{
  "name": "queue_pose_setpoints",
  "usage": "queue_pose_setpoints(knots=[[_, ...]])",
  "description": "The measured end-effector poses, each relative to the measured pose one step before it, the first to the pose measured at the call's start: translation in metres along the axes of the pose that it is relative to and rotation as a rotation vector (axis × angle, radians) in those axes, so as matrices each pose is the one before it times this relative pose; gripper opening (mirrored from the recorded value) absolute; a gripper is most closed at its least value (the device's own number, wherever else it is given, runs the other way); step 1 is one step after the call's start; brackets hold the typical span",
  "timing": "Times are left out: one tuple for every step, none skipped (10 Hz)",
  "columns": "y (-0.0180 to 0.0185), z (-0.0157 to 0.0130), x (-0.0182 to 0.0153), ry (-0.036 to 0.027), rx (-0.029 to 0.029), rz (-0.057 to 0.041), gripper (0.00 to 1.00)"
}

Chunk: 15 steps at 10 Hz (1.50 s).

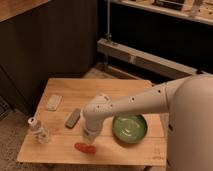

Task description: Place the pepper in the ceramic bowl

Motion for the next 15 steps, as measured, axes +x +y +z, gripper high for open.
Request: queue_pose_setpoints(knots=[[0.00432,0.00029,-0.00227,0.00349,0.00758,-0.02775,0.8],[0.00194,0.00085,-0.00074,0.00321,0.0073,-0.02019,0.8],[0.0018,0.00041,-0.00015,0.00255,0.00278,-0.02314,0.8],[0.00107,0.00098,-0.00019,0.0031,-0.00236,-0.01592,0.8],[0.00178,0.00264,-0.00069,0.01318,0.00112,-0.02251,0.8],[0.00231,0.00276,-0.00171,0.01254,0.00303,-0.01923,0.8],[0.00107,0.00162,-0.00059,0.00657,0.00266,-0.00843,0.8],[-0.00113,0.00244,0.00032,0.00876,0.00902,-0.006,0.8],[-0.00033,0.00467,-0.00037,0.01395,0.00808,-0.01038,0.8],[0.00127,0.00264,-0.00143,0.00834,0.00166,-0.00869,0.8],[-0.00031,0.00206,-0.00025,0.0077,0.00253,-0.00424,0.8],[-0.00126,0.00147,0.00076,0.00683,0.00286,0.00247,0.8],[-0.00024,0.00228,-0.00071,0.00904,0.004,-0.00138,0.8],[0.00069,0.00216,-0.00155,0.00848,0.00355,-0.00395,0.8],[-0.00049,0.00179,-0.00016,0.00882,0.00454,-0.00009,0.8]])
